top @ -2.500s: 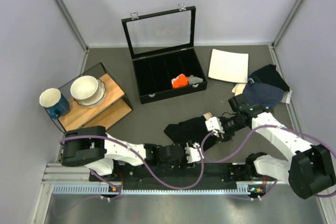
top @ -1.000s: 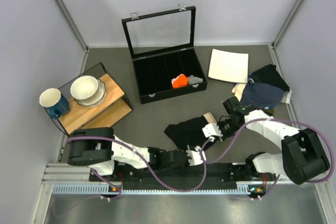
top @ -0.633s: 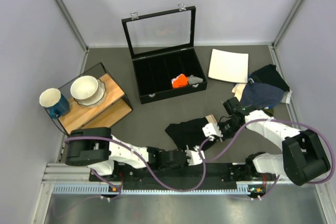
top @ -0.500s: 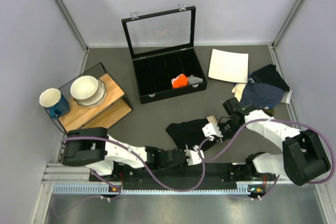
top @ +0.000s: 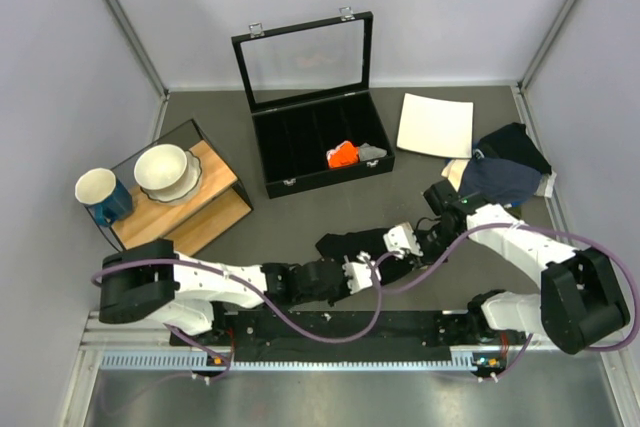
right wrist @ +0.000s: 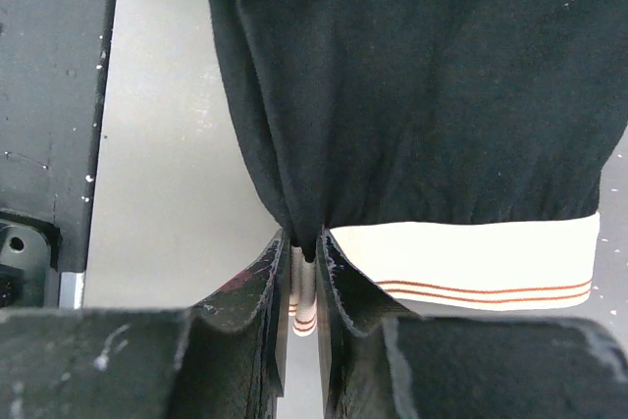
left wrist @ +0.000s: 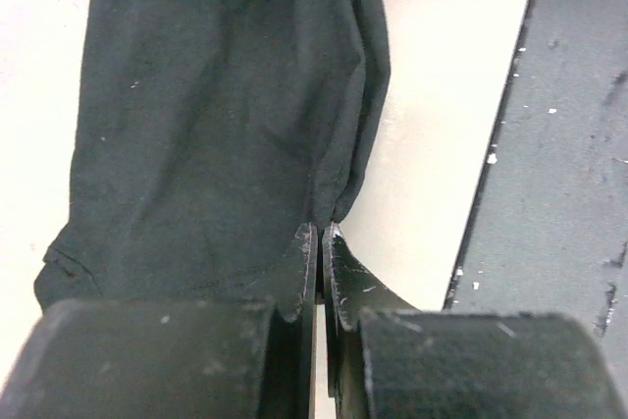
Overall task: Roll the underwear
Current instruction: Fold the underwear at the center of the board.
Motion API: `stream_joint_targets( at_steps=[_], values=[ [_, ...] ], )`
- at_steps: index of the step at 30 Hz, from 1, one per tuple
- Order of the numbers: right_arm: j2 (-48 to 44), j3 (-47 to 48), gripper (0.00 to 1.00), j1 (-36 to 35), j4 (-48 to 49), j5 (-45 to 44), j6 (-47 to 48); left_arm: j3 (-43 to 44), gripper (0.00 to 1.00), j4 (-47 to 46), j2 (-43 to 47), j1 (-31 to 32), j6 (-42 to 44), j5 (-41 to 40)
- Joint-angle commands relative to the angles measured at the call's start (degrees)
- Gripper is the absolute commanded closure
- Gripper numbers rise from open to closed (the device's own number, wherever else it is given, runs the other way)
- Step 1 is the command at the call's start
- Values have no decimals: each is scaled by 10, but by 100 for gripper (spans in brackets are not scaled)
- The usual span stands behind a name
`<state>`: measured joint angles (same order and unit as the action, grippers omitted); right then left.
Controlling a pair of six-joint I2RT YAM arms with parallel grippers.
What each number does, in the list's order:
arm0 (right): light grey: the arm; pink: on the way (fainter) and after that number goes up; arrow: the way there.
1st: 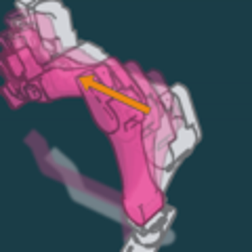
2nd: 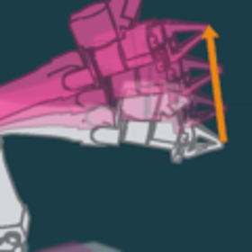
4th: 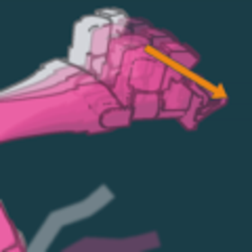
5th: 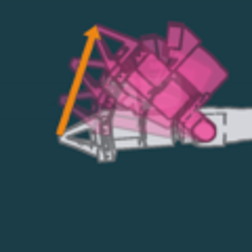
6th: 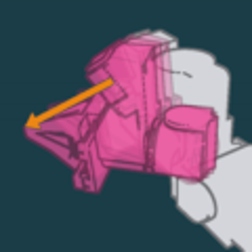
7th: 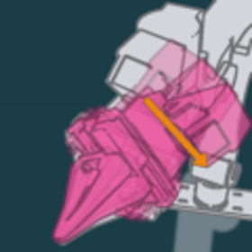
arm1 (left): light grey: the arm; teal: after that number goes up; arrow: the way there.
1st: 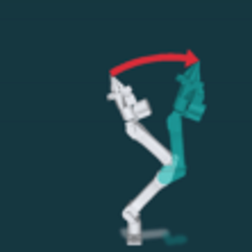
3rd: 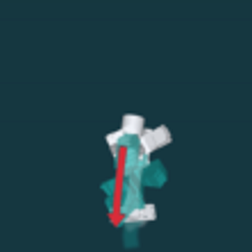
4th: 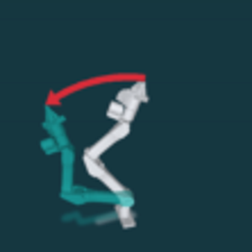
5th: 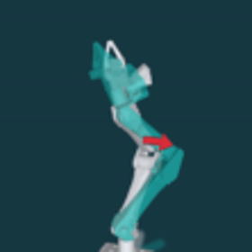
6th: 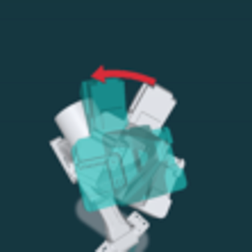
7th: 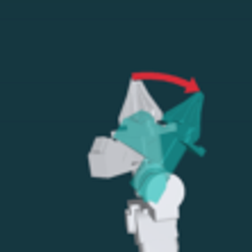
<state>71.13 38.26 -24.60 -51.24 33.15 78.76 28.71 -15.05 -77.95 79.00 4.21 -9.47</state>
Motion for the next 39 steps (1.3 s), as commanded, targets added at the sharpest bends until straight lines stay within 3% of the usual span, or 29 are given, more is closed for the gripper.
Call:
stream_joint_targets(
  at_steps=[1, 17, 39],
  values=[
    [4, 35, 87, -7, -17, 32, -26, 11, 100, 19, 25, -36, -4, 48],
    [53, 80, 84, -8, -18, 34, -104, 41, 100, 71, 67, -145, 35, 92],
    [185, 224, 75, -4, -23, 1, -232, 140, 100, 99, -54, -287, 83, 157]
  ],
)
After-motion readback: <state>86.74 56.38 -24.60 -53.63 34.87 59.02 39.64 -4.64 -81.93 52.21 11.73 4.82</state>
